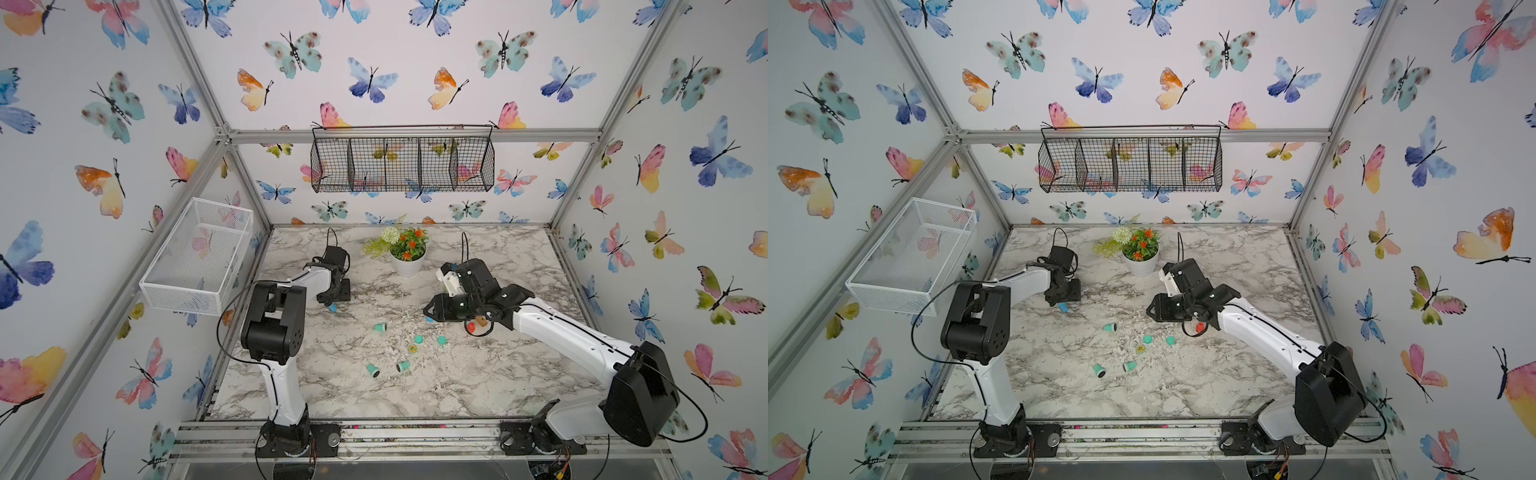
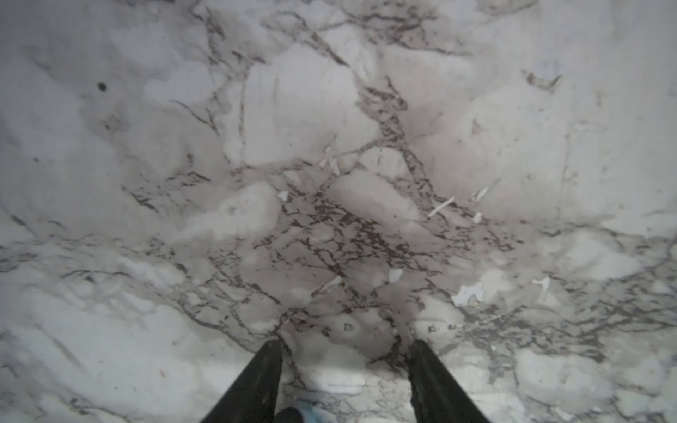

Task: Close the stamp cap
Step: Pick up the stamp from the center of the board.

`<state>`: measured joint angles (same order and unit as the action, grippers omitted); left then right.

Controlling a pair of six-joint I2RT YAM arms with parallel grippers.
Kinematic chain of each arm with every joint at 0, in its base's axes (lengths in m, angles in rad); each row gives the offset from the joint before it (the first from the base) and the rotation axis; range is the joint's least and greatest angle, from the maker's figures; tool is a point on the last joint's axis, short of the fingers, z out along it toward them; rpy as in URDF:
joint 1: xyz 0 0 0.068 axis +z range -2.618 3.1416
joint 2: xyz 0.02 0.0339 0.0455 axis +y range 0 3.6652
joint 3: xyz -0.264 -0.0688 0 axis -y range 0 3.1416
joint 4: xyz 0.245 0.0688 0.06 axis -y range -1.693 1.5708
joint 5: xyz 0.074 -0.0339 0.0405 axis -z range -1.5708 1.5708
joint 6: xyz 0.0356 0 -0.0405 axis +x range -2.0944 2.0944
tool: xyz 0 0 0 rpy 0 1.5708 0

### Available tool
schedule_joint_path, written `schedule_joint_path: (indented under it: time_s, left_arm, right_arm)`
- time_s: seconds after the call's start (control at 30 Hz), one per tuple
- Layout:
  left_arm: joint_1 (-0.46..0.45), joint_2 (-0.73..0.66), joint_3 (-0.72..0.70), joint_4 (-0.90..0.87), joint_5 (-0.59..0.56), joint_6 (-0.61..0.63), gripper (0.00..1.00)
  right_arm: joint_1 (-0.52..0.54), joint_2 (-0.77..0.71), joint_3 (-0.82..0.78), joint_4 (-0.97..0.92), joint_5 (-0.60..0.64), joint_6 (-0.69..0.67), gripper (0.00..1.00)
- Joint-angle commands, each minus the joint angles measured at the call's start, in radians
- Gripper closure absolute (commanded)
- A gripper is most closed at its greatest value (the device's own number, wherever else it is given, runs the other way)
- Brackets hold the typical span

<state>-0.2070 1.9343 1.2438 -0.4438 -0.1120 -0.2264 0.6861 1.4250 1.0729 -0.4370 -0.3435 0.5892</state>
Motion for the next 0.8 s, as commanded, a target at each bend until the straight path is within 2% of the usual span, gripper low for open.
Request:
schedule_joint_path:
  time_s: [0.0, 0.1, 0.3, 0.43, 0.63, 0.77]
  left_arm:
    - [-0.002, -0.011, -0.054, -0.053, 0.055, -0.025, 0.48]
    - [-0.002, -0.034, -0.081, -0.052, 0.069, -0.041, 0.48]
    - [0.007, -0.107, -0.094, -0.067, -0.06, -0.098, 0.37]
    - [0.022, -0.15, -0.102, -0.097, -0.087, -0.13, 0.34]
    - [0.063, -0.181, -0.144, -0.121, -0.062, -0.212, 0.35]
    - [0.099, -0.185, -0.178, -0.118, 0.021, -0.244, 0.42]
  right_arm:
    - [0.002, 0.014, 0.032, -0.029, 0.005, -0.022, 0.61]
    - [0.002, 0.014, 0.029, -0.029, 0.005, -0.023, 0.61]
    - [0.001, 0.014, 0.028, -0.029, 0.003, -0.023, 0.61]
    - [0.003, 0.01, 0.026, -0.033, 0.006, -0.026, 0.61]
    - [0.002, 0.012, 0.019, -0.029, -0.001, -0.025, 0.61]
    - [0.002, 0.012, 0.021, -0.031, -0.005, -0.027, 0.61]
